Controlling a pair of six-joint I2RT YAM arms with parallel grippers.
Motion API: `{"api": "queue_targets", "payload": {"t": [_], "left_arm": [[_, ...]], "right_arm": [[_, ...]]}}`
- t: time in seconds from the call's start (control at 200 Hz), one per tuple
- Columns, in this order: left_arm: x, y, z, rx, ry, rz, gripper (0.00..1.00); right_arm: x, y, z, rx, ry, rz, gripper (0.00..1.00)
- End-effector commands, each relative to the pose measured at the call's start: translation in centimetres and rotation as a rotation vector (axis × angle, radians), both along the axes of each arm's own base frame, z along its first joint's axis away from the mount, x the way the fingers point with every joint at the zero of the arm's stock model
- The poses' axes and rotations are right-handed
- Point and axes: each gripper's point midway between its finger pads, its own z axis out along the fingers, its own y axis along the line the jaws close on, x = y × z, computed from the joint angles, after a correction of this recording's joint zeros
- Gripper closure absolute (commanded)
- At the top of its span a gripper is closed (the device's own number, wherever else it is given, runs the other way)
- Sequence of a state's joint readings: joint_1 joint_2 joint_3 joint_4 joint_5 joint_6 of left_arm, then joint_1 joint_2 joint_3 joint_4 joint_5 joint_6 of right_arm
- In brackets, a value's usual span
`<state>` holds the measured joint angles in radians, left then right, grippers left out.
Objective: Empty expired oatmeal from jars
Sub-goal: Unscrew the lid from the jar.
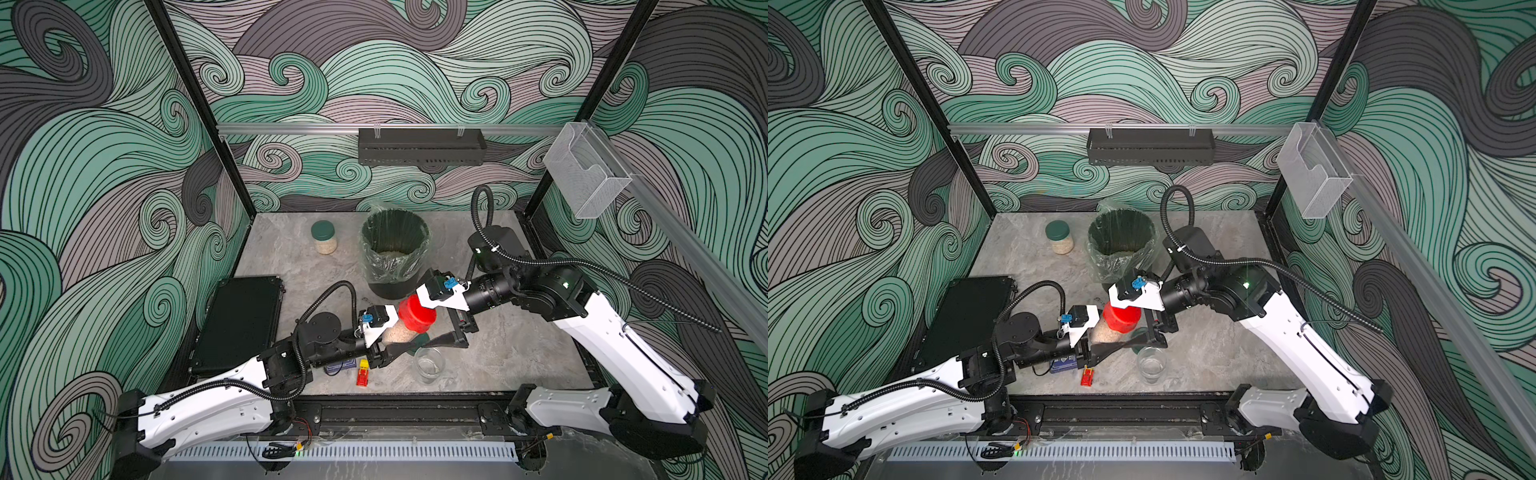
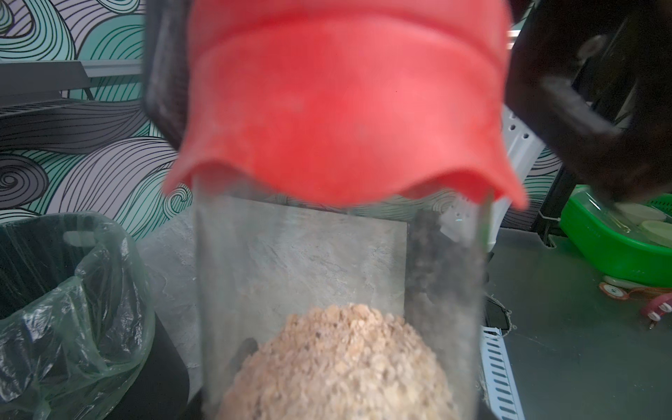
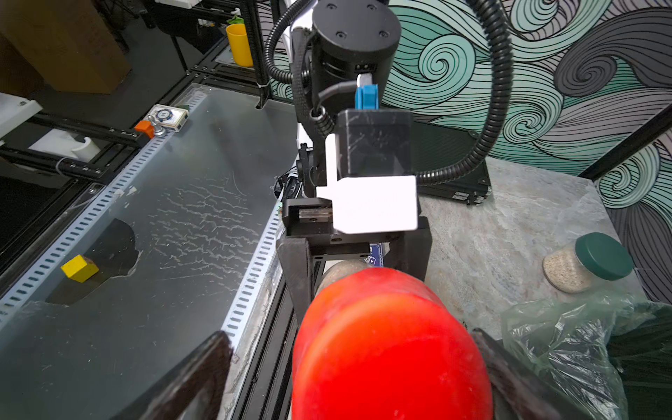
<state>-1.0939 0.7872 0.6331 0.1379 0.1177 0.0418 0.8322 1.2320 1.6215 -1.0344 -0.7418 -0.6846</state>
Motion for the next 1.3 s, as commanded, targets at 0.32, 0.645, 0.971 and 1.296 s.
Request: {"api": "queue_targets", "payload": {"t": [0.32,0.645,0.971,1.296], "left_arm": [[2.3,0.9,1.4,-0.039,-0.031,0.125,0.41],[2.2,1.0,1.5,-0.029,-0.049,0.124,0.41],[1.9,0.9,1.5,-0.022,-0.046,0.102,0.41],[1.7,1.1,1.7,-0.02,-0.05,0.101,0.41]], "right_arm": [[5.6,-3.0,6.6,0.107,0.38,-0.748,0.07],[4.7,-2.1,1.4,-0.145,0.571,-0.792,0.05],[3.9,0.1,0.6,-0.15,0.638,-0.705,0.02],[3.5,0.7,0.0,-0.174,0.652,-0.669,0.25]]}}
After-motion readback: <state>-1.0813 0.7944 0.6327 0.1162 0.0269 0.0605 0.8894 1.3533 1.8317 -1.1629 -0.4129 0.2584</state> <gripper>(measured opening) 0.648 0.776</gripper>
